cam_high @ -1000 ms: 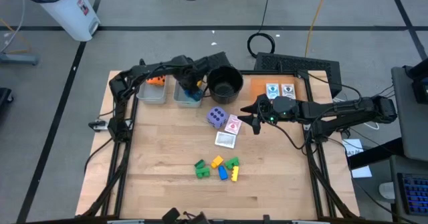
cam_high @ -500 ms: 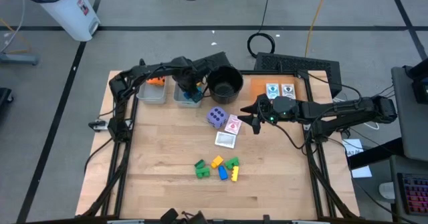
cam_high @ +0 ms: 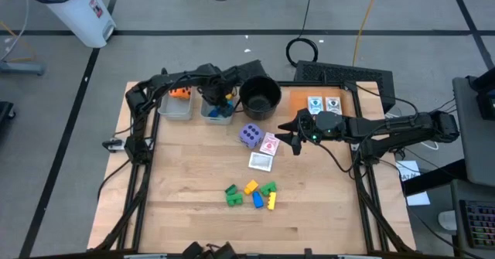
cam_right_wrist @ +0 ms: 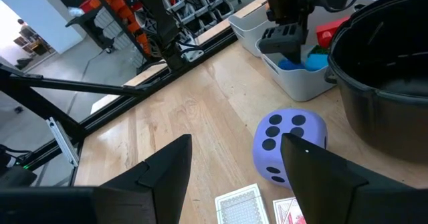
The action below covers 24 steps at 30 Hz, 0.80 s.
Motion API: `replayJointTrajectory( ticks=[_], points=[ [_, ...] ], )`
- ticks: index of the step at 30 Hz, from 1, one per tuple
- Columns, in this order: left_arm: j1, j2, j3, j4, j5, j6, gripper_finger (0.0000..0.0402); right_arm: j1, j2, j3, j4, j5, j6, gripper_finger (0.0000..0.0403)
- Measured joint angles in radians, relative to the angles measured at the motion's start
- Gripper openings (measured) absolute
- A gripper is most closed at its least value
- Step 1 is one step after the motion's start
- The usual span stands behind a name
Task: Pick & Place Toys
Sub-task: Put the brown deck of cards into the orange bin
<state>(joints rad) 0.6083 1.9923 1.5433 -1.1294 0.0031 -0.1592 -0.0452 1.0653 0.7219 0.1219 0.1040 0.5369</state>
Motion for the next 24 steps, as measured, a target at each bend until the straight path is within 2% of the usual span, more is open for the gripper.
replayJointTrajectory(
  ticks=[7,13,16,19,24],
  points=[
    [-0.002,-0.063,0.0,-0.047,0.015,-0.011,0.028,0.0,0.0,0.0,0.0,0.0,-0.001,0.0226],
    [-0.01,-0.228,0.0,0.022,0.06,-0.063,0.0257,0.0,0.0,0.0,0.0,0.0,-0.002,0.0226],
    [-0.033,-0.332,0.0,0.125,0.066,-0.143,0.0243,0.001,0.0,0.0,0.0,0.0,0.0,0.0226],
    [-0.083,-0.429,0.001,0.293,0.07,-0.208,0.0233,0.009,0.0,0.0,0.0,-0.005,0.0,0.0226],
    [-0.248,-0.536,-0.066,0.679,-0.07,-0.259,0.0226,0.042,0.0,0.0,-0.006,-0.027,0.001,0.0226]
  ],
)
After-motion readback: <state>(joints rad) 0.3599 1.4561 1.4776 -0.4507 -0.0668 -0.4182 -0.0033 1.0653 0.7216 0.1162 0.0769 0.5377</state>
